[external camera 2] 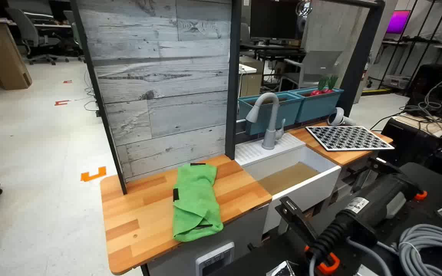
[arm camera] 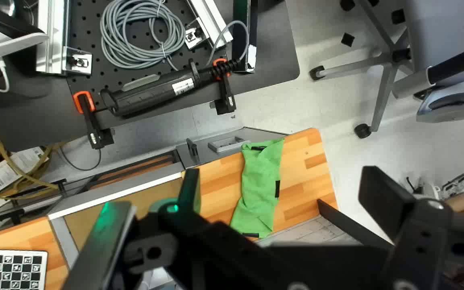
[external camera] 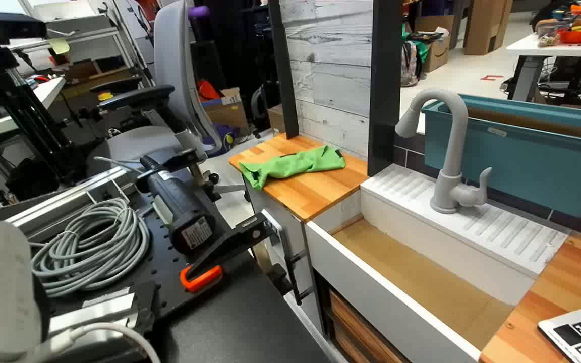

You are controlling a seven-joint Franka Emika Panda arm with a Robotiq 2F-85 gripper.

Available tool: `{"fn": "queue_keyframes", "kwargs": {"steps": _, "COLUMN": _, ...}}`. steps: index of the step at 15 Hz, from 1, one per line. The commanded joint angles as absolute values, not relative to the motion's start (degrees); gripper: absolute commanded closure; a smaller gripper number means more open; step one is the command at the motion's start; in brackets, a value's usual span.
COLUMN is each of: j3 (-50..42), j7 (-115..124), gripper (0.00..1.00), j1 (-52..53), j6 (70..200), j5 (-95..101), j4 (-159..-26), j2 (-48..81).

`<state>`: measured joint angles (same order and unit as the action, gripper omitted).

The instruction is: Move the green towel to the right

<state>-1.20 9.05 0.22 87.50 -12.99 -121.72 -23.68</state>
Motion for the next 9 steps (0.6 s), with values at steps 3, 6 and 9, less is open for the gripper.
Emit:
{"fn": "queue_keyframes", "kwargs": {"steps": 3, "j3": 0.0, "j7": 9.7, "gripper": 0.00, "j1": -0.4, "j6": 92.3, "j5": -14.7, "j4": -123.3, "j2": -22.9}}
{"fn": "queue_keyframes", "kwargs": {"steps": 6, "j3": 1.9, "j7": 9.6, "gripper": 0.00, "j1": 0.4, "j6": 100.4, "j5": -13.2, "j4": -126.5, "j2": -19.9}}
{"fn": "queue_keyframes", "kwargs": {"steps": 9, "j3": 5.1, "j7": 12.5, "gripper": 0.00, "j1": 1.0, "j6": 108.1, "j5": -10.7, "j4": -128.9, "j2": -13.2}}
